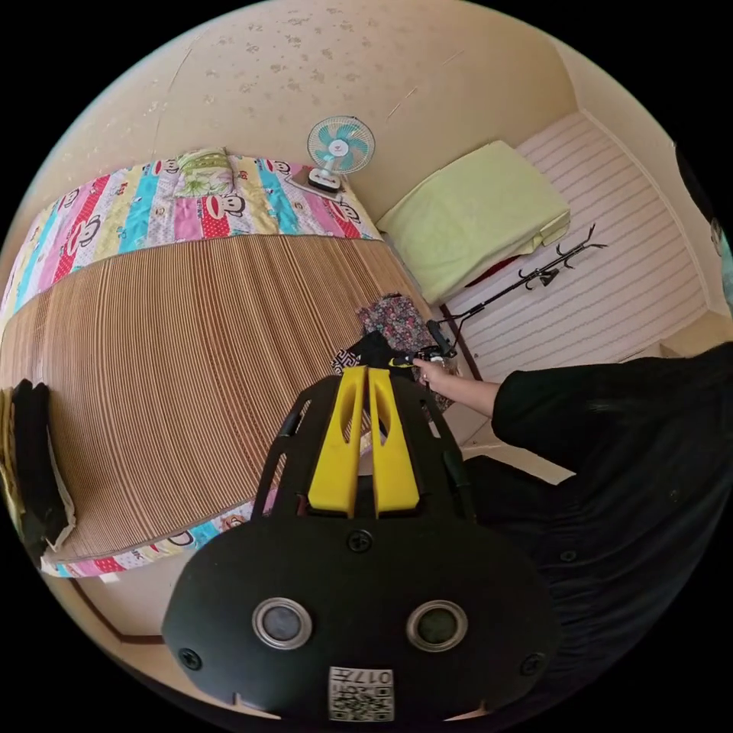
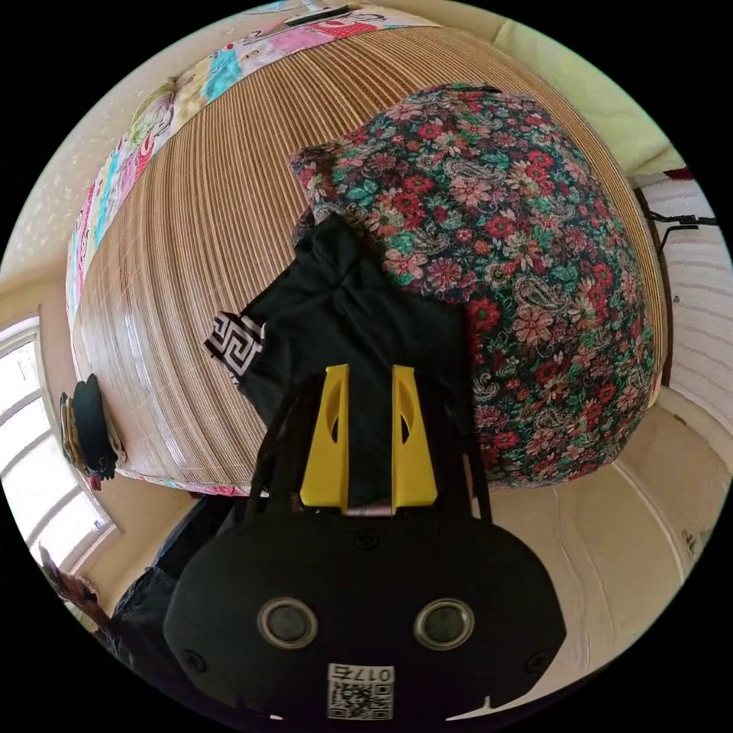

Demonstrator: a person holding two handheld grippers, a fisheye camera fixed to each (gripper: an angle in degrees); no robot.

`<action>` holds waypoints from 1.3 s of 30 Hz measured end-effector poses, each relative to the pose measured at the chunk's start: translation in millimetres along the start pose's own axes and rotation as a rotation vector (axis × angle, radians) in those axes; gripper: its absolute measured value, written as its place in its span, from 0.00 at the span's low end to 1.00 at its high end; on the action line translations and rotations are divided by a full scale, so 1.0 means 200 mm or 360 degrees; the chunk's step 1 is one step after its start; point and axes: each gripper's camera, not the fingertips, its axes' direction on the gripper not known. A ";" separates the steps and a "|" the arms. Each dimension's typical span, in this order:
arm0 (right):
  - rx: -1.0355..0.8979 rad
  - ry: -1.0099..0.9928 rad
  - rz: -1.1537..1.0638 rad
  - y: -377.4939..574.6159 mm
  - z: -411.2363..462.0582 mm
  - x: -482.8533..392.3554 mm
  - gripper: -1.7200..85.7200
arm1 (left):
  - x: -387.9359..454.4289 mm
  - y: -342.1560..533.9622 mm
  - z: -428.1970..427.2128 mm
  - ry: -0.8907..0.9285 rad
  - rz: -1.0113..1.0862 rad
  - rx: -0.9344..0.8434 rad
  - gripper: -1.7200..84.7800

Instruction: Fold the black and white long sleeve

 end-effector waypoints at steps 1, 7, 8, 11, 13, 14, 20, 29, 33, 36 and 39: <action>-0.0045 -0.0025 0.0020 0.02 0.06 0.01 0.08 | -0.02 0.01 0.02 -0.0005 -0.0053 -0.0011 0.01; 0.0539 -0.0477 -0.0178 0.56 -0.30 -0.08 0.05 | -0.11 0.04 0.01 0.0139 -0.0240 0.0042 0.07; 0.0592 -0.0525 -0.0238 0.63 -0.35 -0.11 0.05 | -0.12 0.04 0.01 0.0194 -0.0257 0.0048 0.08; 0.0768 -0.0751 -0.0625 0.97 -0.61 -0.33 0.04 | -0.18 0.00 0.06 0.0473 -0.0359 0.0053 0.14; 0.0817 -0.0807 -0.0920 1.16 -0.77 -0.56 0.04 | -0.22 -0.06 0.13 0.0703 -0.0454 0.0018 0.18; 0.0828 -0.0804 -0.1008 1.20 -0.80 -0.62 0.04 | -0.24 -0.07 0.15 0.0759 -0.0482 0.0002 0.20; 0.0918 -0.1058 -0.1848 1.65 -1.04 -1.06 0.04 | -0.44 -0.16 0.36 0.1089 -0.0829 -0.0230 0.26; 0.1041 -0.1120 -0.2396 2.07 -1.10 -1.31 0.02 | -0.37 -0.02 -0.46 0.0980 0.0123 0.0196 0.05; 0.1117 -0.1311 -0.2305 2.00 -1.18 -1.22 0.02 | -0.17 0.17 -1.02 0.1120 0.0870 0.0395 0.04; 0.1192 -0.1369 -0.2233 1.91 -1.25 -1.20 0.02 | -0.18 0.33 -1.32 0.1565 0.1251 0.0692 0.03; 0.1248 -0.1380 -0.2201 1.83 -1.33 -1.25 0.04 | -0.26 0.43 -1.47 0.1828 0.1383 0.0867 0.02</action>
